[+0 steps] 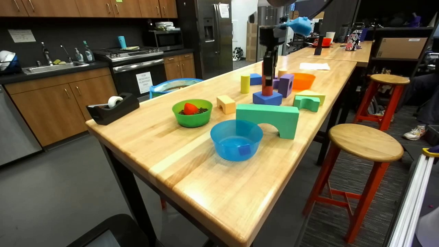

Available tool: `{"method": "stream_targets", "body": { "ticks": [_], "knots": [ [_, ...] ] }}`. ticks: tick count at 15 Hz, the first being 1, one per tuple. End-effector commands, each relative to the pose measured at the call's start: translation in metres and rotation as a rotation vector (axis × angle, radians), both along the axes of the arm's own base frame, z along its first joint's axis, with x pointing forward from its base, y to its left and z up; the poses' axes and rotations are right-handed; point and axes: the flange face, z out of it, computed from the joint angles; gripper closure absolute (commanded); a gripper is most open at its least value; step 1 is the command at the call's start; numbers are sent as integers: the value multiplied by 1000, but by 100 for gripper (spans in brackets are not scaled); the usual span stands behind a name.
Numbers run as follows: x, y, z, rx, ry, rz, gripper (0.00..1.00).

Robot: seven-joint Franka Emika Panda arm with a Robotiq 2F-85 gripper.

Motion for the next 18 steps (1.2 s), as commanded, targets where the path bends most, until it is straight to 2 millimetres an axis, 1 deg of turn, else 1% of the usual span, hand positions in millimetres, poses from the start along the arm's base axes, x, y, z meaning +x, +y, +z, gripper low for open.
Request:
{"method": "stream_targets", "body": {
  "ticks": [1,5,7,10,14,18],
  "knots": [
    [-1,2,-11,-19,9,20,0],
    [0,4,-7,-27,0,29,0],
    [-2,7,-1,-30,-11,35,0],
    [-8,14,14,-41,-43,50,0],
    [-20,27,43,-70,-100,83,0],
    [-38,41,84,-113,-194,134,0]
  ]
}}
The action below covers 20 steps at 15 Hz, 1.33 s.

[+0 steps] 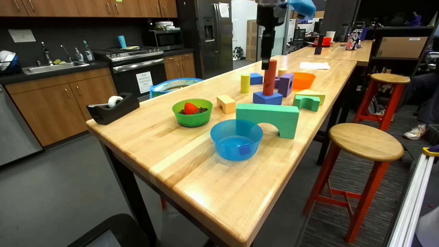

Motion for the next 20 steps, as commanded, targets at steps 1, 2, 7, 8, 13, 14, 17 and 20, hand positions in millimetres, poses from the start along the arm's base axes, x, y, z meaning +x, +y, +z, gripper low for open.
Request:
{"method": "stream_targets", "body": {
  "ticks": [1,2,7,8,13,14,17,20],
  "knots": [
    [-30,14,41,-34,-105,41,0],
    [-36,16,52,-32,-132,51,0],
    [-67,24,96,-20,-265,115,0],
    [-73,24,103,-21,-300,142,0],
    [-102,10,112,32,-419,219,0],
    [-107,5,110,46,-436,228,0],
    [-123,-11,100,110,-489,265,0],
    [-117,-16,97,113,-478,252,0]
  ]
}}
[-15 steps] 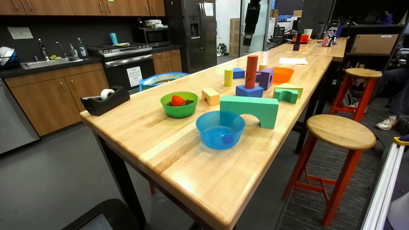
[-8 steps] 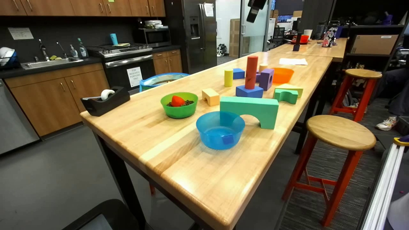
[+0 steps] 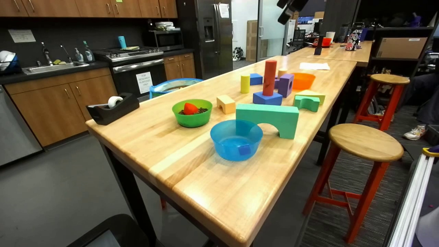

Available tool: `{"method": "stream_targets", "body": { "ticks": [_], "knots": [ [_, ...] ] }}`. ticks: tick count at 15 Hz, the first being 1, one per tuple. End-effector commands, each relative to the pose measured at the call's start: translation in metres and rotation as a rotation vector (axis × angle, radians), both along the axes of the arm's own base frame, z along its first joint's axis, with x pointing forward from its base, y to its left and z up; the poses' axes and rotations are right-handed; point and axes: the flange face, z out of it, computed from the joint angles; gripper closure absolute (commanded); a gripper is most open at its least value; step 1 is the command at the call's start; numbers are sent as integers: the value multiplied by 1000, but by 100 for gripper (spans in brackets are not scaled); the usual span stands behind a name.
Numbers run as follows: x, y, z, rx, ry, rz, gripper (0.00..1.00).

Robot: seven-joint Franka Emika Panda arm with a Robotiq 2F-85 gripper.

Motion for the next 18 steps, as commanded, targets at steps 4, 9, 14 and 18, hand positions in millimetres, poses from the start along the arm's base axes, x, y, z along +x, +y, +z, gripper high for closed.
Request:
{"method": "stream_targets", "body": {
  "ticks": [4,9,14,18],
  "knots": [
    [-10,-5,-5,33,-22,29,0],
    [-11,-4,-4,33,-25,33,0],
    [-11,-4,-4,33,-24,33,0],
    [-11,-4,-5,33,-24,33,0]
  ]
}}
